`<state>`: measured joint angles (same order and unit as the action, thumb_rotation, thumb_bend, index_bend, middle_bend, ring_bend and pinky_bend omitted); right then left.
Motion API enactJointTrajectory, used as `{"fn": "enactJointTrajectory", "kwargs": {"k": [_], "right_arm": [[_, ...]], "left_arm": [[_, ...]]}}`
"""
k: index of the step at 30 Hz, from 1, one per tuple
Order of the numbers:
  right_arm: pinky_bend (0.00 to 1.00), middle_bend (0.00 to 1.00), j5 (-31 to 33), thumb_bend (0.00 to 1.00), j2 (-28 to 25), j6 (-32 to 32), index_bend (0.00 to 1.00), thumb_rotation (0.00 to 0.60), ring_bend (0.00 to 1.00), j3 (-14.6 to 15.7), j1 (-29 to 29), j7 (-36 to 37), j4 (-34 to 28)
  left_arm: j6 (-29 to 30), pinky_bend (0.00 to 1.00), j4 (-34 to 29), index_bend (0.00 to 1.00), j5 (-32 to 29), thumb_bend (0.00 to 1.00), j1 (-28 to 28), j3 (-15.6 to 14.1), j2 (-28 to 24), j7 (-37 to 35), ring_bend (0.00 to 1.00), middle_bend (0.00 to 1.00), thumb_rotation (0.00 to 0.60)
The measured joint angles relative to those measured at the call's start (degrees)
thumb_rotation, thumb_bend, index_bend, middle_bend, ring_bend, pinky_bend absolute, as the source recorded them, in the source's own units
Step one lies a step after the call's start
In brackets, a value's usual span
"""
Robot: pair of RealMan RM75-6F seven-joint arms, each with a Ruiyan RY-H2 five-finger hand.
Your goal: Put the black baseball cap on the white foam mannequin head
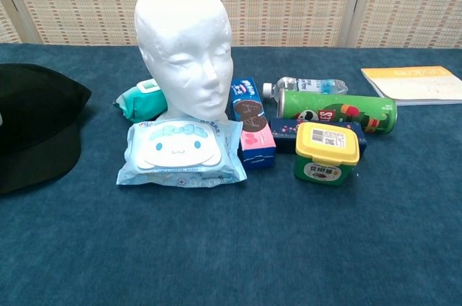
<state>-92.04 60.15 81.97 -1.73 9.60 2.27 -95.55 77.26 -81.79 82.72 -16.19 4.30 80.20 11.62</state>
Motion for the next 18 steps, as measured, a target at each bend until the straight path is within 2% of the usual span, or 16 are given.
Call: {"fn": "enactJointTrajectory", "kwargs": {"k": [3,5,8,14,18], "right_arm": [[0.62,0.39,0.0,0.0,0.1,0.0,0.29,0.6,0.29,0.0,0.0,-0.1,0.0],[0.62,0.39,0.0,0.0,0.1,-0.1,0.29,0.6,0.29,0.0,0.0,-0.1,0.0],[0.62,0.39,0.0,0.0,0.0,0.0,0.29,0.6,0.29,0.0,0.0,-0.1,0.0],[0.62,0.39,0.0,0.0,-0.1,0.2,0.29,0.6,0.29,0.0,-0.1,0.3,0.0],[0.62,0.39,-0.1,0.0,-0.1,0.2,0.29,0.6,0.29,0.0,-0.1,0.4,0.0]], "left_arm": [[2.6,0.65,-0.4,0.47,1.2,0.36,1.2,-0.7,0.5,1.4,0.42,0.52,0.6],[4.1,0.64,-0.5,0.47,1.8,0.26,1.9,-1.0,1.1,2.2,0.42,0.54,0.6],[5.9,0.6,-0.4,0.49,2.8,0.16,2.8,-1.5,2.2,3.5,0.42,0.58,0.6],[8.2,0.56,1.5,0.54,4.4,0.06,3.6,-1.8,5.0,4.1,0.45,0.67,0.6],[8.3,0.55,3.6,0.58,4.7,0.05,3.6,-1.8,7.2,4.2,0.48,0.73,0.6]]}}
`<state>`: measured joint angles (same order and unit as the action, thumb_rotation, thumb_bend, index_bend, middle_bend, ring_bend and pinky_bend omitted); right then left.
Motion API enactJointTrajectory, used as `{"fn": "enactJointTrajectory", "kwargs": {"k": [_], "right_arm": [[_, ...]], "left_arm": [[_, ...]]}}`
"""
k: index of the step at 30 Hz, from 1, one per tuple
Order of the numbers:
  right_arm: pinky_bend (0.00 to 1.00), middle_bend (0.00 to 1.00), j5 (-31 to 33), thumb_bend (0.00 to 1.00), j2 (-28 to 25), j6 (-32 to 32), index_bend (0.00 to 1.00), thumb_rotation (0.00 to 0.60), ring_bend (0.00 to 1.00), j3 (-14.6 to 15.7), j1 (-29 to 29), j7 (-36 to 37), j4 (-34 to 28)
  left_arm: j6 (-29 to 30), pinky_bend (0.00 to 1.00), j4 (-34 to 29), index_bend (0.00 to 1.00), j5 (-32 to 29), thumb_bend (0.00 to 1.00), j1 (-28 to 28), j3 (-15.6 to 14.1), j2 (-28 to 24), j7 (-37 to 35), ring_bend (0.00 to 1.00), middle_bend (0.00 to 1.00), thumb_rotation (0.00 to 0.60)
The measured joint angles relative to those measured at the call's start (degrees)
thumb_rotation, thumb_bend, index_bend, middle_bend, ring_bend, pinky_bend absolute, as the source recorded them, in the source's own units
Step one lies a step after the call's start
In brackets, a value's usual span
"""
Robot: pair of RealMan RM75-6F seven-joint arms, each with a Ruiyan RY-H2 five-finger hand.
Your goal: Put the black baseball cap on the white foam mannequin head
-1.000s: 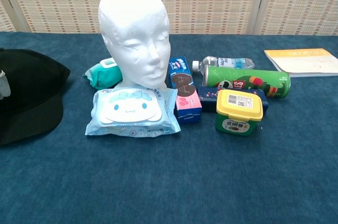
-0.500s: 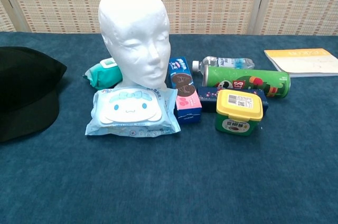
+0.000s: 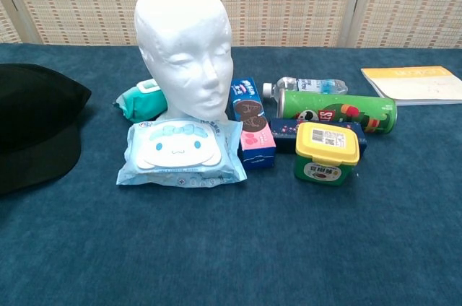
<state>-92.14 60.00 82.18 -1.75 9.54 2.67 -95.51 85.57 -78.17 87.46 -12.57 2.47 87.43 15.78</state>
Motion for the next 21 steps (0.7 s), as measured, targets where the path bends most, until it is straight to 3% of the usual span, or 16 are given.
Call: {"fn": "enactJointTrajectory", "kwargs": {"k": [21], "right_arm": [[0.62,0.39,-0.2,0.0,-0.4,0.5,0.29,0.6,0.29,0.0,-0.2,1.1,0.1]], "left_arm": [[-0.2,0.55,9.1,0.64,-0.4,0.02,-0.9,1.4,9.5,2.8,0.56,0.81,0.6]]}}
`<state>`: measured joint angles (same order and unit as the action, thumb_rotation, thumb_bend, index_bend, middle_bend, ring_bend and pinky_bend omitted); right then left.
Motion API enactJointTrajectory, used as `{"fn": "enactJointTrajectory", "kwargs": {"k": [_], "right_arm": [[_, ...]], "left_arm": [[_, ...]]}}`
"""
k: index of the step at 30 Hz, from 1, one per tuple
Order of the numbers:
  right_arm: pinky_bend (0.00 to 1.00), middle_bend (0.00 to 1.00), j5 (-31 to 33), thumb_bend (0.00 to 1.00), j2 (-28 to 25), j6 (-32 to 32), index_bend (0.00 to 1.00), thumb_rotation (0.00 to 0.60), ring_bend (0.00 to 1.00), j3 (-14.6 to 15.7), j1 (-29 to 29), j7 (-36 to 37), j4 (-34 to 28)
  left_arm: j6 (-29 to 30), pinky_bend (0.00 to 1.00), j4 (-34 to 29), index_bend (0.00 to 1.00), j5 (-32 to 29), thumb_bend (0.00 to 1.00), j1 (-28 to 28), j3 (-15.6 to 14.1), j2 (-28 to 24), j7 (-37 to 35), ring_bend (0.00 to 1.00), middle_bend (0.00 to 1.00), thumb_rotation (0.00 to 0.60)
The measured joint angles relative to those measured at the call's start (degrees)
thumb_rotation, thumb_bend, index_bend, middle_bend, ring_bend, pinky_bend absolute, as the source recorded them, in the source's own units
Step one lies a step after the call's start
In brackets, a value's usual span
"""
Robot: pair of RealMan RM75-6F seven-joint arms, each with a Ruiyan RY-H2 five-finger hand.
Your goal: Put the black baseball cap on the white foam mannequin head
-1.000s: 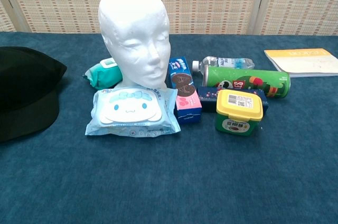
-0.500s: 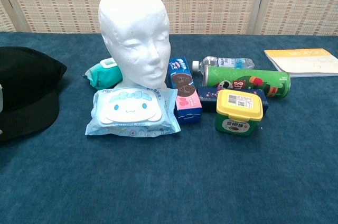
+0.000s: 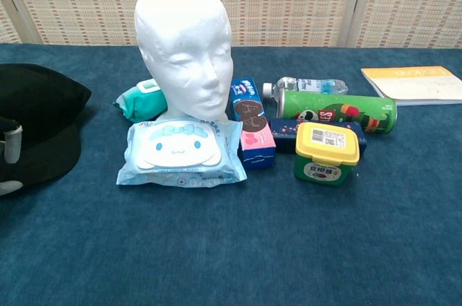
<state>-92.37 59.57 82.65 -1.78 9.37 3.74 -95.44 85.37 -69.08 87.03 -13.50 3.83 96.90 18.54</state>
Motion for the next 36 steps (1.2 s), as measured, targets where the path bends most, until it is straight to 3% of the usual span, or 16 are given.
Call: {"fn": "enactJointTrajectory", "kwargs": {"k": [15,36], "right_arm": [[0.62,0.39,-0.1,0.0,-0.1,0.1,0.29,0.6,0.29,0.0,-0.1,0.2,0.0],[0.62,0.39,0.0,0.0,-0.1,0.0,0.29,0.6,0.29,-0.1,0.0,0.3,0.0]], "left_arm": [[-1.1,0.55,9.2,0.65,0.0,0.02,-1.3,0.3,5.0,-2.0,0.56,0.81,0.6],[-0.9,0.55,17.2,0.67,-0.2,0.02,-1.9,0.5,9.0,-5.2,0.56,0.81,0.6]]}}
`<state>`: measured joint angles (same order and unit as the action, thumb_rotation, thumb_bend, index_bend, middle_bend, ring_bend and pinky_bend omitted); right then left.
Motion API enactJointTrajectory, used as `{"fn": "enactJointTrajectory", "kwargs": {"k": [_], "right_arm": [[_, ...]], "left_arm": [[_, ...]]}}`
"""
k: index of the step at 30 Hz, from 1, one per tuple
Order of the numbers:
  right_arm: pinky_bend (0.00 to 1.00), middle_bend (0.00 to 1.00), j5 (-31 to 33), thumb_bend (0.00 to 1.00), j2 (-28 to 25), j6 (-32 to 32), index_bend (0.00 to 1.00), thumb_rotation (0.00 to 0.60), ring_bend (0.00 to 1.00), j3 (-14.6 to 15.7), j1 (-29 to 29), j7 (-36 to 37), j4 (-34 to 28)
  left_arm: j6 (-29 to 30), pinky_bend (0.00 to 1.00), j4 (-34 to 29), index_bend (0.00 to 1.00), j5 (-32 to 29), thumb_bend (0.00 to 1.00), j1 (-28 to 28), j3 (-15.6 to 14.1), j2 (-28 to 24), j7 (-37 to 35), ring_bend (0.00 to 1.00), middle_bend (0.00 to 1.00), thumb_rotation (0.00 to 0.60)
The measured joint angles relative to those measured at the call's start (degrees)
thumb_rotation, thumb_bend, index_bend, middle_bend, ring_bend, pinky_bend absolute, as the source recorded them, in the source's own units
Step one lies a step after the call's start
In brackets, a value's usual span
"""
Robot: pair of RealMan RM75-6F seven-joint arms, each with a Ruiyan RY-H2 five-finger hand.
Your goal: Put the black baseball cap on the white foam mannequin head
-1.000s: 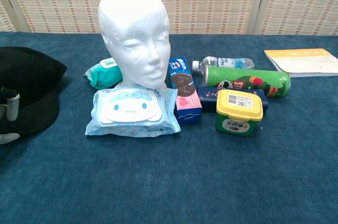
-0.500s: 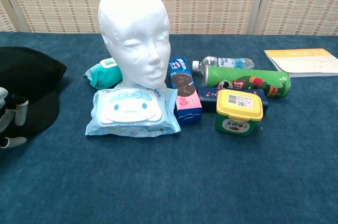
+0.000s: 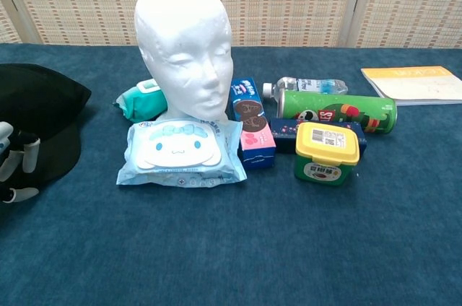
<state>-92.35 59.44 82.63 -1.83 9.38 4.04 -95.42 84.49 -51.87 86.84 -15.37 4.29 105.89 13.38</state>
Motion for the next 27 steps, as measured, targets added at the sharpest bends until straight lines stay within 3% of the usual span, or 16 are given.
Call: {"fn": "enactJointTrajectory", "kwargs": {"k": [14,27], "right_arm": [[0.62,0.39,0.0,0.0,0.0,-0.2,0.29,0.6,0.29,0.0,0.1,0.0,0.0],[0.62,0.39,0.0,0.0,0.0,-0.2,0.29,0.6,0.29,0.0,0.1,0.0,0.0]], "left_arm": [[0.3,0.55,4.5,0.67,-0.5,0.02,-0.3,0.5,1.9,-0.9,0.57,0.82,0.6],[4.5,0.55,16.3,0.64,0.3,0.02,-1.2,1.4,5.9,-6.1,0.57,0.82,0.6]]}}
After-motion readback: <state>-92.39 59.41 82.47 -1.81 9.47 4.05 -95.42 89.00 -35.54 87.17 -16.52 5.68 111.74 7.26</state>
